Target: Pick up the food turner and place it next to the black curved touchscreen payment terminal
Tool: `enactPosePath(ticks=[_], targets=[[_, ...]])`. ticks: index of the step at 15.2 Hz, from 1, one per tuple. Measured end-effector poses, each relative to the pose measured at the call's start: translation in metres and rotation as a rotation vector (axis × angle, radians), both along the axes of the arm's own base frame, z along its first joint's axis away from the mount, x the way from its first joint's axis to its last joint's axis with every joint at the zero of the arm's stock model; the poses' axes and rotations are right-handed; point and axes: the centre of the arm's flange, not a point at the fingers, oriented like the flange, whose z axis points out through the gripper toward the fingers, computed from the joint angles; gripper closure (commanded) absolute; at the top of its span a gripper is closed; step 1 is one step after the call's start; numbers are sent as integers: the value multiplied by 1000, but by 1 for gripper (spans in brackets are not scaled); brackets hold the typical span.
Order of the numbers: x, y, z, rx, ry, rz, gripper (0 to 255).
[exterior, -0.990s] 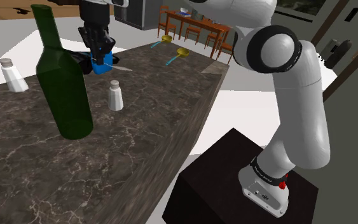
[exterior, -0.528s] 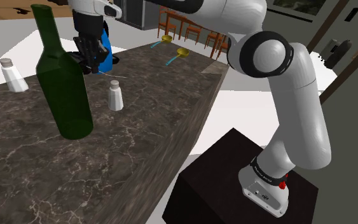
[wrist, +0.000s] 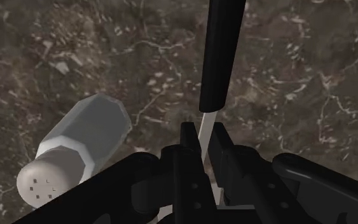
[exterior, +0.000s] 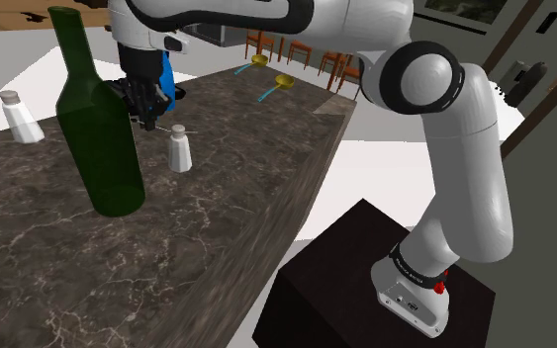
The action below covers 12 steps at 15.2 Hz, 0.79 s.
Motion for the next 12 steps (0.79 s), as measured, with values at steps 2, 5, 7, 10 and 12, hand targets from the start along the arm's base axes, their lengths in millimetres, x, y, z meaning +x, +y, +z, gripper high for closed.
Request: enactPosePath(ticks=[2, 5, 7, 10, 12], targets=[[0, 0, -11, 0, 0, 0, 255], [0, 1, -26, 0, 0, 0, 255], [0, 2, -36, 0, 0, 0, 255], [0, 0, -54, 0, 0, 0, 255], [0, 0, -59, 0, 0, 0, 255]])
